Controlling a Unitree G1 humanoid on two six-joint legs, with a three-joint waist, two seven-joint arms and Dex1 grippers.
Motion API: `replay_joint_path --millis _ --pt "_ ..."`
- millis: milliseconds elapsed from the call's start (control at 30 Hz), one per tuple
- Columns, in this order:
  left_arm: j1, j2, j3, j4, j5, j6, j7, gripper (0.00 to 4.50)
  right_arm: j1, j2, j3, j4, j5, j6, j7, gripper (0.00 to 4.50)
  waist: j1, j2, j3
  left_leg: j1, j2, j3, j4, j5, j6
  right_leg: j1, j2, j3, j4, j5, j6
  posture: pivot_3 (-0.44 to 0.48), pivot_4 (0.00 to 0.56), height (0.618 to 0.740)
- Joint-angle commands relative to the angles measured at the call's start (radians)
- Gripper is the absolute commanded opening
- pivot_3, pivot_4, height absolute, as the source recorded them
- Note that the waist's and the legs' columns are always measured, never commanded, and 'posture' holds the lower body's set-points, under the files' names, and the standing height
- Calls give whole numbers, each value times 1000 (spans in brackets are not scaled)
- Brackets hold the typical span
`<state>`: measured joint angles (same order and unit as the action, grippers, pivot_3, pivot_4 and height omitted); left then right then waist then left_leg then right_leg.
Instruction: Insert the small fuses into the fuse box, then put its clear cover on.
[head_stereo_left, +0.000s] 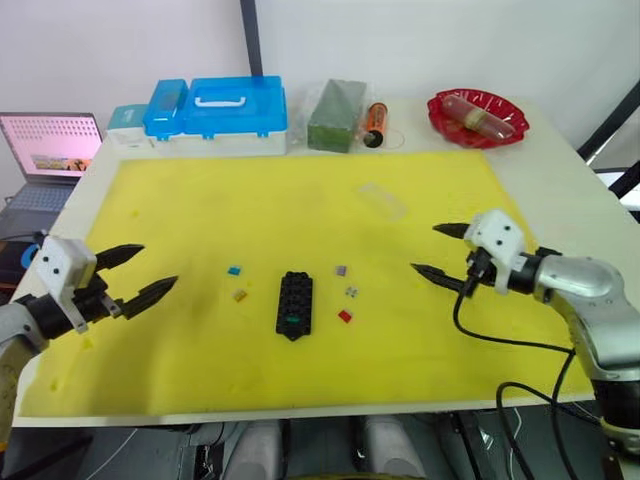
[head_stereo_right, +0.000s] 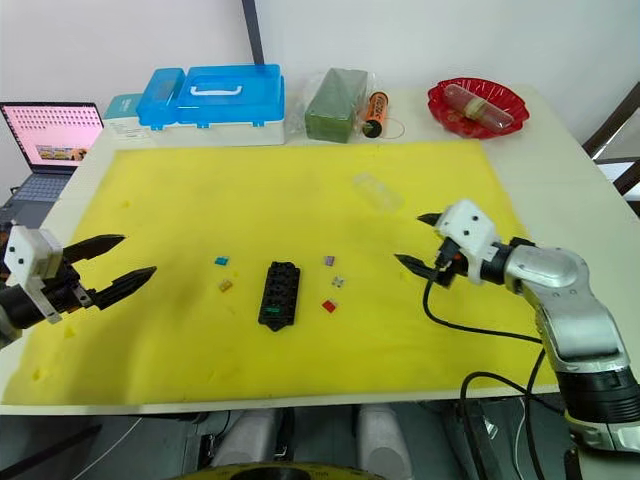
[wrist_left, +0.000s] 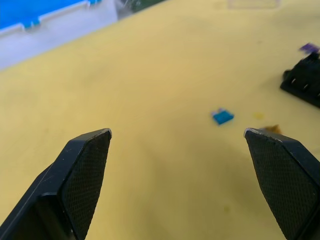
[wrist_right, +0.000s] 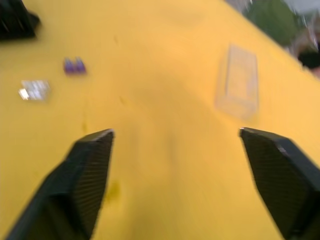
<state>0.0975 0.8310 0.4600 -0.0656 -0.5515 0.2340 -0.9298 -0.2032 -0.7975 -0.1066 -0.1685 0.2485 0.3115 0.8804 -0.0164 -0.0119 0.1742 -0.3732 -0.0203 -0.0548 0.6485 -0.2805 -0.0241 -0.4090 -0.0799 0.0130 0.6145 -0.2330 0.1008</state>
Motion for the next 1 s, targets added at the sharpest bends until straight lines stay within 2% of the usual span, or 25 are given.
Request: replay_joint_path --millis 33,167,300,400,633,733,867,933,1000 --pt "-34 8 29 71 43 -52 11 4500 1 -1 -36 55 -33 -92 -23 4446 0 0 0 0 0 0 0 0 0 0 0 0 0 0 0 0 150 740" --pt "-84 27 17 107 77 -48 28 4500 0 -7 -31 100 -54 -117 -37 4446 3 0 0 0 0 -1 0 0 0 0 -1 0 0 0 0 0 150 740" --pt "-109 1 23 81 83 -17 81 4500 1 17 -52 113 -75 -175 -93 4446 4 0 0 0 0 -2 0 0 0 0 -1 1 0 0 0 0 150 740" --pt "-93 11 8 44 112 47 133 4500 5 2 -52 85 -63 -104 -92 4446 3 0 0 0 1 -2 0 0 0 0 -2 1 0 0 0 0 150 740" --pt "-109 41 10 34 79 226 125 4500 -5 -6 -67 80 -51 -78 -83 4446 3 0 0 0 0 -3 0 0 0 0 -1 1 0 1 0 0 150 740" --pt "-121 36 6 37 159 196 209 4500 -10 -8 -75 83 -34 -77 -64 4446 3 0 0 0 0 -3 0 0 0 0 -1 1 0 1 0 0 150 740" --pt "-131 22 -1 18 205 169 269 4500 -12 -14 -71 87 -44 -74 -67 4446 4 0 0 0 0 -3 0 0 0 0 -2 1 0 1 1 0 150 740" --pt "-141 23 5 24 179 138 221 4500 -14 -24 -57 87 -53 -85 -54 4446 5 0 0 0 1 -3 0 0 0 0 -2 1 0 1 0 0 150 740" --pt "-158 43 21 38 108 196 145 4500 -25 -30 -50 85 -44 -86 -38 4446 5 0 0 0 0 -3 0 0 0 0 -2 1 0 1 0 0 150 740"
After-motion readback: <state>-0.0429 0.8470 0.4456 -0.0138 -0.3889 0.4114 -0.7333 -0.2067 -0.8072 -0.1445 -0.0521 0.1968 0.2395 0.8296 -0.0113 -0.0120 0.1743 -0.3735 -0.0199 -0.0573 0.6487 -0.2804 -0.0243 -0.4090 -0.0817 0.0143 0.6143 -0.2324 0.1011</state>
